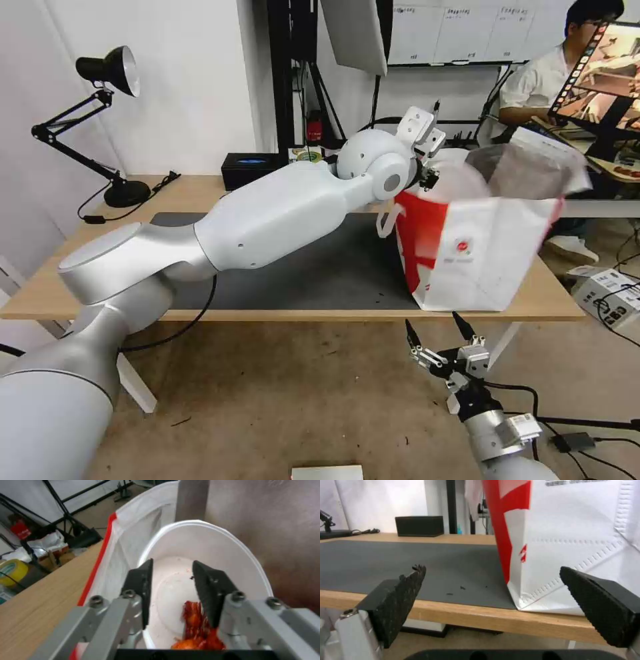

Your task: Pick up the trash from the table and place it into the takeout bag.

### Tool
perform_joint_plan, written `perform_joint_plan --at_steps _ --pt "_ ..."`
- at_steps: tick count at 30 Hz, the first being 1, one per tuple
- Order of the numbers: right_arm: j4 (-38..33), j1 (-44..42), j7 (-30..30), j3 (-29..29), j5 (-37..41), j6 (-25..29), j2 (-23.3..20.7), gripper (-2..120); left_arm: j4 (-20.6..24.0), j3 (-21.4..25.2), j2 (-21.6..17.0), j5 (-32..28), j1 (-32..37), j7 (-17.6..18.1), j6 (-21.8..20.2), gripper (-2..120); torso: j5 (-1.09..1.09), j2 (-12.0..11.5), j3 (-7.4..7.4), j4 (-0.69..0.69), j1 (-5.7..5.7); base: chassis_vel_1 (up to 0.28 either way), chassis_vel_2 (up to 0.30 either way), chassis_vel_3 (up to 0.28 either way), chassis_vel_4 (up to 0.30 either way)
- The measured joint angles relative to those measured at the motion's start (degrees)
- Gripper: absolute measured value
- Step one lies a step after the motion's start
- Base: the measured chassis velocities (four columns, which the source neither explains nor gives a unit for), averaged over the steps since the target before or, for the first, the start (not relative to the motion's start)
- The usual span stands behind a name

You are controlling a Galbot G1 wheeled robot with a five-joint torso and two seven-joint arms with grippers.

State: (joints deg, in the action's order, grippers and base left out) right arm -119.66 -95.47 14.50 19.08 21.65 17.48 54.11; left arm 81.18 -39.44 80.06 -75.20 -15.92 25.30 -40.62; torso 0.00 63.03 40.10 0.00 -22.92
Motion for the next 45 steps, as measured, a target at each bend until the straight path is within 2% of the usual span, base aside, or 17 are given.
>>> perform_joint_plan --at_steps 4,7,8,11,12,14,19,20,23,24,27,28,32,39,41,42,45 --pt "0.00 0.00 0.00 0.00 0.00 0.00 0.00 100 0.40 0.92 -0.33 -0.99 0.04 -0.10 0.68 55 0.00 -0.01 0.00 0.00 0.00 0.000 0.000 0.000 0.000" --pt "0.00 0.00 0.00 0.00 0.00 0.00 0.00 100 1.42 1.81 -1.31 -1.91 0.01 -0.35 2.05 71 0.00 -0.01 0.00 0.00 0.00 0.000 0.000 0.000 0.000" --pt "0.00 0.00 0.00 0.00 0.00 0.00 0.00 100 1.42 1.81 -1.31 -1.91 0.01 -0.35 2.05 71 0.00 -0.01 0.00 0.00 0.00 0.000 0.000 0.000 0.000" --pt "0.00 0.00 0.00 0.00 0.00 0.00 0.00 100 3.61 2.74 -4.51 -3.14 -0.01 -1.22 5.87 86 0.00 -0.01 0.00 0.00 0.00 0.000 0.000 0.000 0.000" --pt "0.00 0.00 0.00 0.00 0.00 0.00 0.00 100 3.61 2.74 -4.51 -3.14 -0.01 -1.22 5.87 86 0.00 -0.01 0.00 0.00 0.00 0.000 0.000 0.000 0.000" --pt "0.00 0.00 0.00 0.00 0.00 0.00 0.00 100 6.02 3.89 -7.84 -6.86 0.33 -1.69 7.81 96 0.00 0.00 0.00 -0.01 0.00 0.000 0.000 0.000 0.000" --pt "0.00 0.00 0.00 0.00 0.00 0.00 0.00 100 10.84 7.47 -13.86 -8.87 2.89 -2.24 7.77 108 -0.01 -0.01 0.00 0.01 0.00 0.000 0.000 0.000 0.000" --pt "0.00 0.00 0.00 0.00 0.00 0.00 0.00 100 10.84 7.47 -13.86 -8.87 2.89 -2.24 7.77 108 -0.01 -0.01 0.00 0.01 0.00 0.000 0.000 0.000 0.000" --pt "0.00 0.00 0.00 0.00 0.00 0.00 0.00 100 14.43 10.40 -19.18 -8.60 6.00 -2.62 9.09 113 -0.01 0.00 0.00 0.00 0.00 0.000 0.000 0.000 0.000" --pt "0.00 0.00 0.00 0.00 0.00 0.00 0.00 100 14.43 10.40 -19.18 -8.60 6.00 -2.62 9.09 113 -0.01 0.00 0.00 0.00 0.00 0.000 0.000 0.000 0.000" --pt "0.00 -0.01 0.00 0.00 0.00 0.00 0.00 100 17.41 11.68 -25.12 -6.62 8.99 -3.49 10.96 115 -0.02 0.00 0.00 0.02 0.00 0.000 0.000 0.000 0.000" --pt "0.00 -0.01 0.00 0.00 0.00 0.00 0.00 100 17.41 11.68 -25.12 -6.62 8.99 -3.49 10.96 115 -0.02 0.00 0.00 0.02 0.00 0.000 0.000 0.000 0.000" --pt "0.00 0.00 0.00 -0.01 0.00 0.00 0.00 100 21.85 14.89 -31.02 -5.29 14.59 -3.91 12.55 113 -0.01 0.00 0.00 0.00 0.01 0.000 0.000 0.000 0.000" --pt "0.00 -0.01 0.00 0.00 0.00 0.00 0.00 100 26.92 21.14 -37.78 -1.75 25.13 -6.29 16.68 103 -0.02 0.00 0.00 0.00 0.00 0.000 0.000 0.000 0.000" --pt "0.00 0.00 0.01 0.00 0.00 0.00 0.00 100 27.07 21.44 -38.02 -1.62 25.54 -6.41 16.90 103 -0.03 0.00 0.00 0.00 0.00 0.000 0.000 0.000 0.000" --pt "0.00 -0.01 0.00 0.00 0.00 0.00 -0.01 100 28.86 25.51 -40.42 0.01 30.53 -7.81 18.47 101 0.00 0.00 0.00 0.00 0.00 0.000 0.000 0.000 0.000" --pt "0.00 0.00 -0.01 0.00 0.00 0.00 0.00 100 31.18 33.59 -43.63 3.29 40.41 -10.55 20.21 100 -0.01 0.00 0.00 -0.01 0.00 0.000 0.000 0.000 0.000"
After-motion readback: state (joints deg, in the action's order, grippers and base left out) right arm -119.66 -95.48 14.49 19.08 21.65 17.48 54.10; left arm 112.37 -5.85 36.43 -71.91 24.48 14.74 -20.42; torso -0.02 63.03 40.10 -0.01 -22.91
